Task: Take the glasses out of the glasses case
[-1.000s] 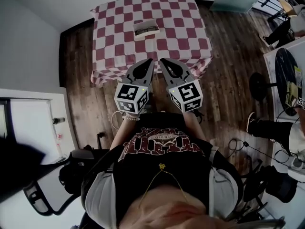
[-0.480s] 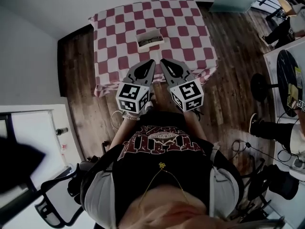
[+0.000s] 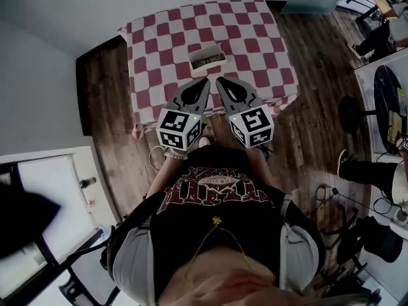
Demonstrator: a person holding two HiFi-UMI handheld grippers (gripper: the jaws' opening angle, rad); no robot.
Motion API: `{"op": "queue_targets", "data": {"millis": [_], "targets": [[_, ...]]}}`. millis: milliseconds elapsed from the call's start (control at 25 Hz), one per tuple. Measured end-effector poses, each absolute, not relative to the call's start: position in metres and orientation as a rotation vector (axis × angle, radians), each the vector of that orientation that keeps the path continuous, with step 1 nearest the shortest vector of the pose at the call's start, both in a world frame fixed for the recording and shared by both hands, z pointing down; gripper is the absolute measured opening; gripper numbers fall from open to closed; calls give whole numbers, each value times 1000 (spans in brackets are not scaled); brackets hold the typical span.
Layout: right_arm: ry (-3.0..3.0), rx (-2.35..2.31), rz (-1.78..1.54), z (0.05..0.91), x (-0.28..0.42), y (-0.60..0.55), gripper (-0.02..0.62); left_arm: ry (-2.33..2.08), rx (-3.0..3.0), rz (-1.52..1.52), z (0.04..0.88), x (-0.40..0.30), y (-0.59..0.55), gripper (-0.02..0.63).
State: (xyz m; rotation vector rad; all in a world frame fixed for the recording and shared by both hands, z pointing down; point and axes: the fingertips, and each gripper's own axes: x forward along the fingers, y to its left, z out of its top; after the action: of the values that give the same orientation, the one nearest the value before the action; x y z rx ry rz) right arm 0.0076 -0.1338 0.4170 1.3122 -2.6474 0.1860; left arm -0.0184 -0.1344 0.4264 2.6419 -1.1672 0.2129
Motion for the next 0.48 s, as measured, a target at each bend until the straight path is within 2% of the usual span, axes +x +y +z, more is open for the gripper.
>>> {"op": "queue_targets", "data": {"millis": [480], "targets": [[-2628,1297,230,429,6,-161,21,-1177,2600,227,437,-27,-162,-2]]}}
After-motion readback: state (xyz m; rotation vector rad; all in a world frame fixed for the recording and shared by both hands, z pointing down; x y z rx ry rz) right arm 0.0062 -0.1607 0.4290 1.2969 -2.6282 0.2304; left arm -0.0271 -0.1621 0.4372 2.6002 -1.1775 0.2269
